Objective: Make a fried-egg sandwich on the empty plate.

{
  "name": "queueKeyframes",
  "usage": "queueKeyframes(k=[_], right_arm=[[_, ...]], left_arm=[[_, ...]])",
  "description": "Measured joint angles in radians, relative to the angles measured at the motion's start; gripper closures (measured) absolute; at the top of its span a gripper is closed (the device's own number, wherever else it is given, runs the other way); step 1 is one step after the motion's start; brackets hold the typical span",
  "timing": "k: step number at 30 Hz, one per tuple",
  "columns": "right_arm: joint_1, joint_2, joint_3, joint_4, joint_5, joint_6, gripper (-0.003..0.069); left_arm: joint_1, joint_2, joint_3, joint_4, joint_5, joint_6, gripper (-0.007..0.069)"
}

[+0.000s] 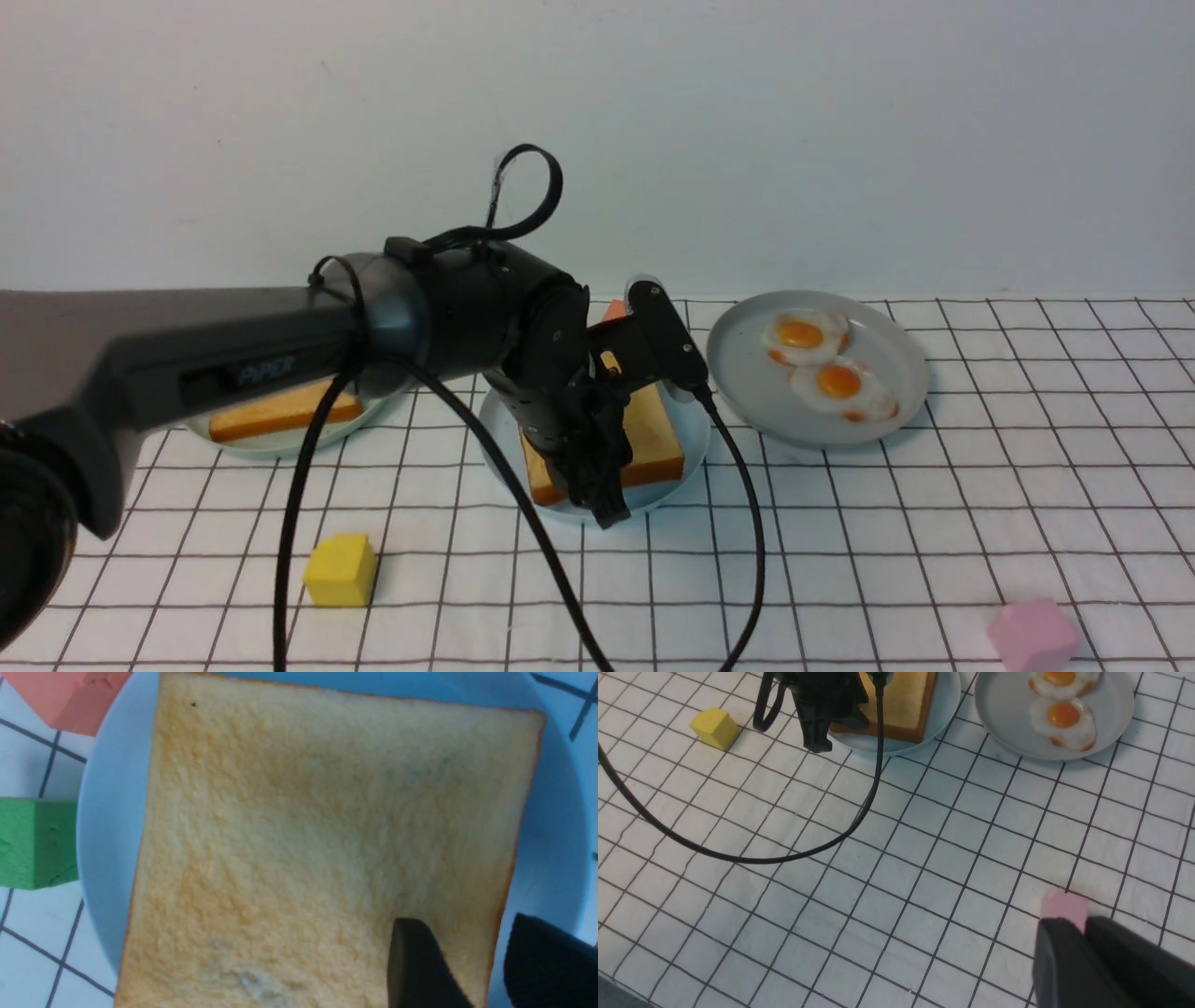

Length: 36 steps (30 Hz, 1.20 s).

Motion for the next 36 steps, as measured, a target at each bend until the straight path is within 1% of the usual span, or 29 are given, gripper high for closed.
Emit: queueKeyframes(k=[2,5,8,10,12,15,17,18,19,24,29,31,32,33,35,36], right_arm=[[0.0,0.0,0.0,0.0,0.0,0.0,0.0557],[0.0,0.0,0.0,0.0,0.0,0.0,0.0556],[0.0,0.0,0.0,0.0,-0.001,0.0,0.0554],[0.0,0.0,0.0,0.0,-0.001,0.0,0.0552],[0.0,0.0,0.0,0.0,-0.001,0.0,0.055],[0.0,0.0,0.0,-0.004,0.008,0.0,0.0547],[0.0,0.0,0.0,-0.005,0.017,0.0,0.0546],[0.0,0.0,0.0,-0.006,0.021,0.0,0.0545],[0.0,-0.002,0.0,-0.012,0.026,0.0,0.0543],[0.0,-0.041,0.0,-0.012,0.058,0.029,0.0539],[0.0,-0.12,0.0,-0.04,0.068,0.067,0.0538],[0.0,-0.146,0.0,-0.042,0.071,0.085,0.0538],[0.0,-0.149,0.0,-0.042,0.073,0.09,0.0538],[0.0,-0.173,0.0,-0.038,0.078,0.113,0.0538],[0.0,-0.196,0.0,-0.036,0.082,0.138,0.0538],[0.0,-0.198,0.0,-0.037,0.082,0.139,0.0538]], left_arm=[[0.0,-0.003,0.0,0.0,0.004,0.0,0.0257],[0.0,-0.022,0.0,0.0,0.032,0.0,0.0218],[0.0,-0.075,0.001,-0.01,0.095,-0.01,0.0216],[0.0,-0.135,0.002,-0.033,0.118,-0.052,0.0246],[0.0,-0.217,0.002,-0.067,0.142,-0.149,0.0312],[0.0,-0.4,0.003,-0.103,0.209,-0.344,0.0486],[0.0,-0.544,0.03,-0.11,0.235,-0.416,0.0597],[0.0,-0.621,0.056,-0.117,0.237,-0.434,0.0634],[0.0,-0.7,0.091,-0.13,0.23,-0.446,0.0638],[0.0,-1.083,0.351,-0.185,0.125,-0.462,0.0638],[0.0,-1.487,0.734,-0.194,-0.117,-0.465,0.0638],[0.0,-1.605,0.881,-0.202,-0.216,-0.48,0.0638],[0.0,-1.629,0.895,-0.203,-0.226,-0.48,0.0638],[0.0,-1.725,1.005,-0.223,-0.305,-0.507,0.0638],[0.0,-1.834,1.088,-0.234,-0.354,-0.528,0.0638],[0.0,-1.844,1.095,-0.234,-0.361,-0.53,0.0638]])
